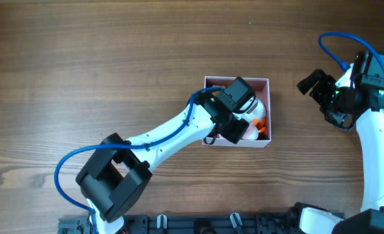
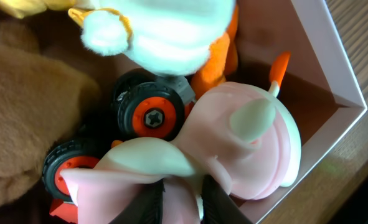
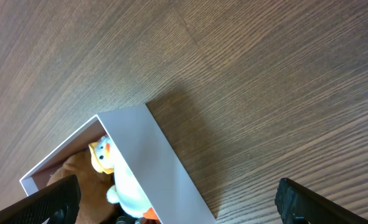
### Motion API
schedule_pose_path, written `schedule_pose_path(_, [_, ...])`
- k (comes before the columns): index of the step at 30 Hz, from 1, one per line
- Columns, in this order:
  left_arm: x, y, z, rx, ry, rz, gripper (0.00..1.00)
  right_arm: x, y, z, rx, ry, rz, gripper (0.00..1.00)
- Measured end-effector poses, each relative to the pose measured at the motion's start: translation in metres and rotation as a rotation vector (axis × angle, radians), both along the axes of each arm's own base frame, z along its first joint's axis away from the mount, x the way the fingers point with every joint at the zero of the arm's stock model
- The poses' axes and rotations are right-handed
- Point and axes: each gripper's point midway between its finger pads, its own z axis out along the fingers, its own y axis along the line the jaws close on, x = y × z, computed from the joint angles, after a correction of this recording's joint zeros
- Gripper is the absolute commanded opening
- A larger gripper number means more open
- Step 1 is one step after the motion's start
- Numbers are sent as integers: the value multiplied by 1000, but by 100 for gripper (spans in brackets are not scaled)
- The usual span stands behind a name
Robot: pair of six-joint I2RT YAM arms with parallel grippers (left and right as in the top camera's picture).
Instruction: Pack container
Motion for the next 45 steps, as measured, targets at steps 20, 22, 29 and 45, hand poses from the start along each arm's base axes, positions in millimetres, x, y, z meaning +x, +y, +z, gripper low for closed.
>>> schedule_pose_path(20, [79, 27, 20, -64, -131, 122, 54, 0, 0, 0, 0, 0, 0, 100])
schedule_pose_path(22, [64, 30, 20, -55, -72, 110, 53, 0, 0, 0, 0, 0, 0, 100])
schedule_pose_path(29, [36, 18, 86, -227, -36, 102, 69, 0, 0, 0, 0, 0, 0, 100])
schedule_pose_path(45, [13, 7, 12, -61, 85, 86, 17, 0, 0, 0, 0, 0, 0, 100])
